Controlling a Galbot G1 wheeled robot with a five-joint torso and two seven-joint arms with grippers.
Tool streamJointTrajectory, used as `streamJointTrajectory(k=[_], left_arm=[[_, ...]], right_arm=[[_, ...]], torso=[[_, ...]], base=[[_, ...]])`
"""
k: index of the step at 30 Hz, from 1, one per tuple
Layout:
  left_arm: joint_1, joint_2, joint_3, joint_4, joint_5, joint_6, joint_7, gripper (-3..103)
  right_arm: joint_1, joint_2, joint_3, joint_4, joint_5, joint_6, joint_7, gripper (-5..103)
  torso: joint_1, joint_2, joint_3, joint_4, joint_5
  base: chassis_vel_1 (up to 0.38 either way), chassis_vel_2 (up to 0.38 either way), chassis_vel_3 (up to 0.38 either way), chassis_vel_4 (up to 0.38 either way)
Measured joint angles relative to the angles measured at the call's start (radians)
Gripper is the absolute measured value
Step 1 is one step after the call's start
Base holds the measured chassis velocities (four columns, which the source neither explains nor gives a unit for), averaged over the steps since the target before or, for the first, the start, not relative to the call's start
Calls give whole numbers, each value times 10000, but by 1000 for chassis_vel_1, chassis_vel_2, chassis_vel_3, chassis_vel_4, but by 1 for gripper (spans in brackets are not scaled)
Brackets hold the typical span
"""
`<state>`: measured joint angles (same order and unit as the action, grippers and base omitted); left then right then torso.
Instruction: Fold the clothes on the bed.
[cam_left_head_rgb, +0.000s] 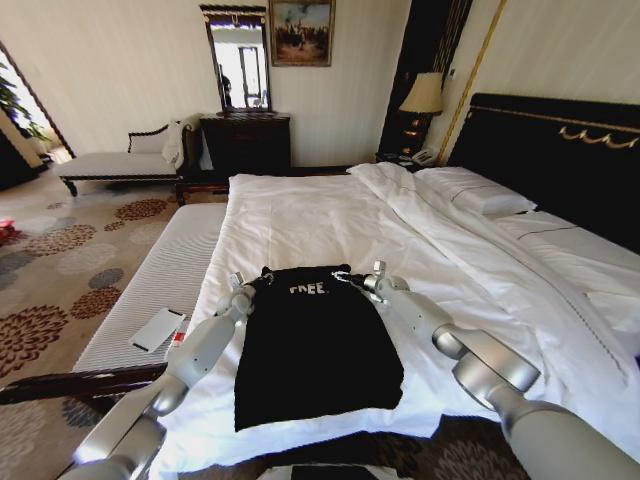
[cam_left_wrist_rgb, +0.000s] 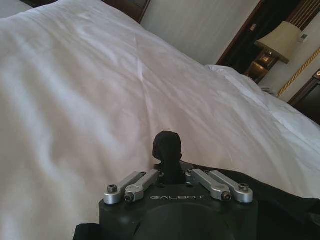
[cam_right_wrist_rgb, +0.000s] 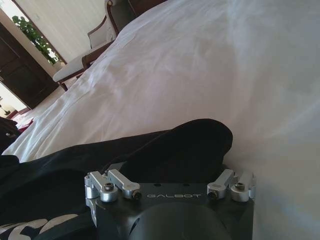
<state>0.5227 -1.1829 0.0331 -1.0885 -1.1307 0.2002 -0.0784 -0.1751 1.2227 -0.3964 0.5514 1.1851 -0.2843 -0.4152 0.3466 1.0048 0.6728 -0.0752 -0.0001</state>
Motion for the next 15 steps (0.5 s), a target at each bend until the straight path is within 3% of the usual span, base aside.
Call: streamJointTrajectory(k=[3, 9, 15], left_arm=[[27, 9, -11, -42, -9, -3, 0, 3], [53, -10, -19, -42, 5, -16, -1, 3], [58, -35, 25, -51, 38, -21, -1, 3]], right_arm=[[6, -8, -45, 29, -64, -3, -42, 73], [5, -42, -62, 93, -68, 0, -24, 57], [33, 14, -74, 69, -68, 41, -5, 30]], torso=[[1, 0, 0, -2, 1], [0, 0, 0, -1, 1], [1, 0, 0, 0, 1]], base=[[0, 0, 0, 0], [0, 0, 0, 0], [0, 0, 0, 0]])
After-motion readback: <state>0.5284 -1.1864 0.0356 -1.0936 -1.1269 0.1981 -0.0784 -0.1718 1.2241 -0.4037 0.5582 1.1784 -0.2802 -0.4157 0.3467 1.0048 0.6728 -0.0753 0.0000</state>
